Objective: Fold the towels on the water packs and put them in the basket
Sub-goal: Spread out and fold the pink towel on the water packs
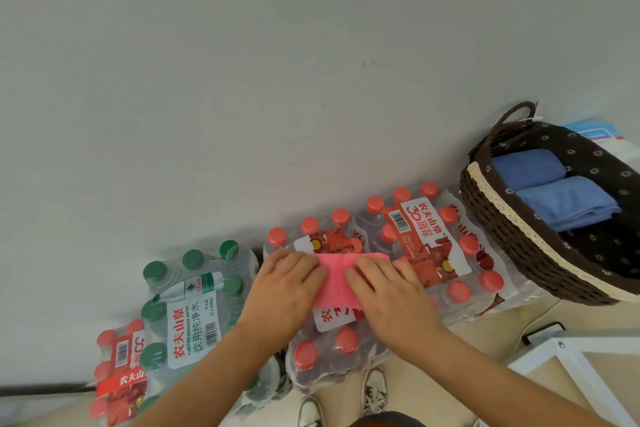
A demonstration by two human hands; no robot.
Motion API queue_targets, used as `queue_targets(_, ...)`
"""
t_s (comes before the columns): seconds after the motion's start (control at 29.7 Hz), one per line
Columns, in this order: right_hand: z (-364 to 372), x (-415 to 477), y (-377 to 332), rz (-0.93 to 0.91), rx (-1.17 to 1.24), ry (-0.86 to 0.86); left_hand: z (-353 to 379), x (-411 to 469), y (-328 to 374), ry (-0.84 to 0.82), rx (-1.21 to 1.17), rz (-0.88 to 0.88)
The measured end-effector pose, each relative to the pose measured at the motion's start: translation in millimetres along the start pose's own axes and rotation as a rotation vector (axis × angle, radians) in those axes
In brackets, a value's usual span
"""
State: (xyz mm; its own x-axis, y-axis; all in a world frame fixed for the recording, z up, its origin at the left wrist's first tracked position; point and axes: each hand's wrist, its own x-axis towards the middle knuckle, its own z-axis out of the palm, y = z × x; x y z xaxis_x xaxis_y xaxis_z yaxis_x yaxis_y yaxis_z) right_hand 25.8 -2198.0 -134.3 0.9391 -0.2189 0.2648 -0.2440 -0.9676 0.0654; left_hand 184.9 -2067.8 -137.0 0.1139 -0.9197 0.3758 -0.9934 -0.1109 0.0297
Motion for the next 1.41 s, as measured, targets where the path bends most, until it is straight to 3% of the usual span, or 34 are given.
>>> queue_targets(0.13,-1,0,3,0.020,-0.022,-0.058,-3,-11,-10,-0.162,-0.002,0.020)
queue_targets(0.3,1,8,0,-0.002,-0.056,-0.121,-6,-10,-14,-0.189,-0.029,0.003)
queue_targets(0.44,-15,22,13,0.109,0.171,-0.269,-12,3,-8,-0.241,-0.133,-0.161)
queue_targets(0.54,-37,35,38,0.419,0.671,-0.372,-28,13,-18,-0.238,-0.580,-0.535)
queue_targets(0.64,-55,37,51,0.659,1.152,-0.281,-49,18,-17,-0.131,-1.050,-0.811)
queue_targets(0.81,-67,21,34,0.880,1.510,-0.136,-68,22,2,-0.037,-1.357,-0.937)
queue_targets(0.91,-72,7,30,0.907,1.457,-0.027,-81,27,5,-0.111,-1.537,-1.003)
queue_targets(1.01,-83,-9,30,0.895,1.143,-0.018,-93,36,12,-0.253,-1.539,-0.928)
queue_targets(1.14,-109,-26,30,0.610,0.741,-0.041,-113,68,36,-0.243,-1.146,-0.561)
queue_targets(1.25,-137,-25,39,0.505,0.781,-0.095,-133,99,58,-0.213,-1.045,-0.315)
queue_targets(1.41,-185,-35,100,0.551,0.869,-0.136,-148,149,80,-0.169,-1.160,-0.186)
